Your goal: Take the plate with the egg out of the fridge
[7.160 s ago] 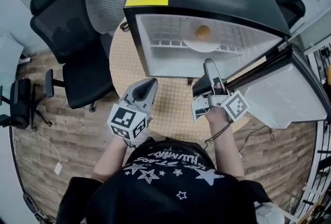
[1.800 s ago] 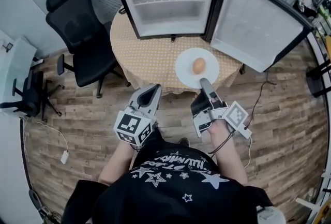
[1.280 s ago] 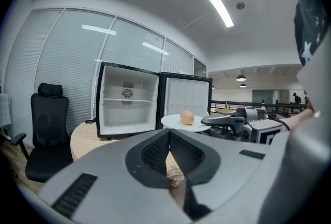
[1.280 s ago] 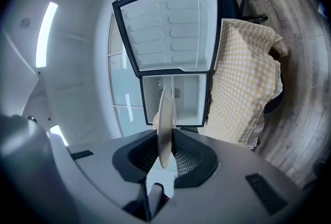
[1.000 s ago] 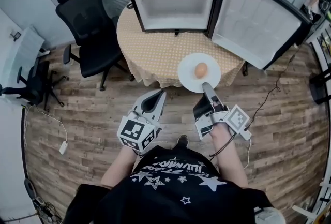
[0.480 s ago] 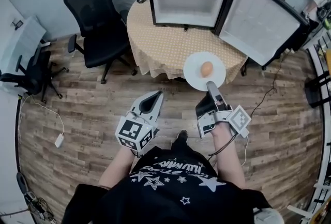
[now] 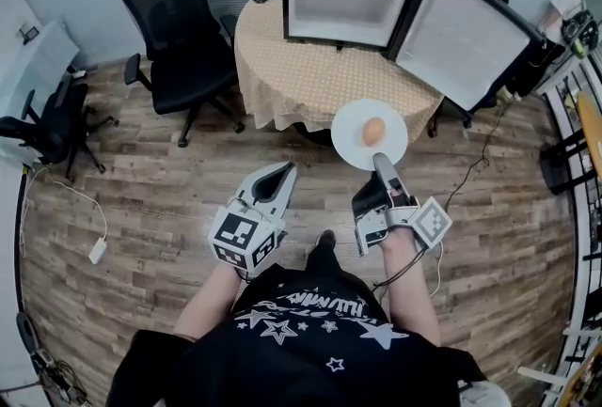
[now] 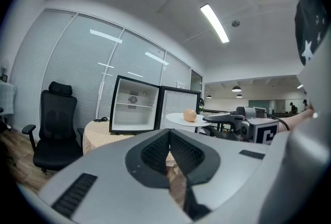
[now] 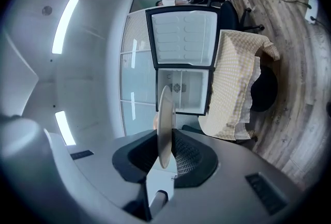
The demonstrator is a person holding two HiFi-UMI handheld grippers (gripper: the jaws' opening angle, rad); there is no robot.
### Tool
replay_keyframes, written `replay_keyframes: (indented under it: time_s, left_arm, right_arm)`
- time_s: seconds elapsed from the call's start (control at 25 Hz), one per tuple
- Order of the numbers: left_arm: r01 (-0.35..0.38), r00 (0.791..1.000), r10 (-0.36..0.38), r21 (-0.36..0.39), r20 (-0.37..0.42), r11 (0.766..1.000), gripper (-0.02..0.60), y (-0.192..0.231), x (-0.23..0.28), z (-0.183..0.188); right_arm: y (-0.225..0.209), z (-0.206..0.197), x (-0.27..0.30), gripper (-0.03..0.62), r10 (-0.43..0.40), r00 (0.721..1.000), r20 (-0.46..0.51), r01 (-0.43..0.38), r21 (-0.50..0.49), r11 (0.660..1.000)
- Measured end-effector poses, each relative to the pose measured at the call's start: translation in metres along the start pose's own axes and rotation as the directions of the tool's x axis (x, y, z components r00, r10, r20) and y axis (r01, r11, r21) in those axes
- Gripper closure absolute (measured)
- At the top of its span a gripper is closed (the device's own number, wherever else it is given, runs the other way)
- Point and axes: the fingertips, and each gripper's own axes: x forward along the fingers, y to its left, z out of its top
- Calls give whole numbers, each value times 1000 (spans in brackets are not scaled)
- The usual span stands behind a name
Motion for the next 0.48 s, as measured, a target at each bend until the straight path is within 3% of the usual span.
replay_keyframes:
  time_s: [0.32, 0.48]
  left_arm:
    - [13, 999, -14, -25, -38, 1000, 575, 2, 7, 9]
    - [17, 999, -18, -23, -29, 1000, 575, -2, -29, -4]
  right_arm:
    - [2, 0, 1, 519, -53, 999, 1, 53, 25, 998]
    - [0, -30, -24, 519, -51, 999, 7, 51, 22, 998]
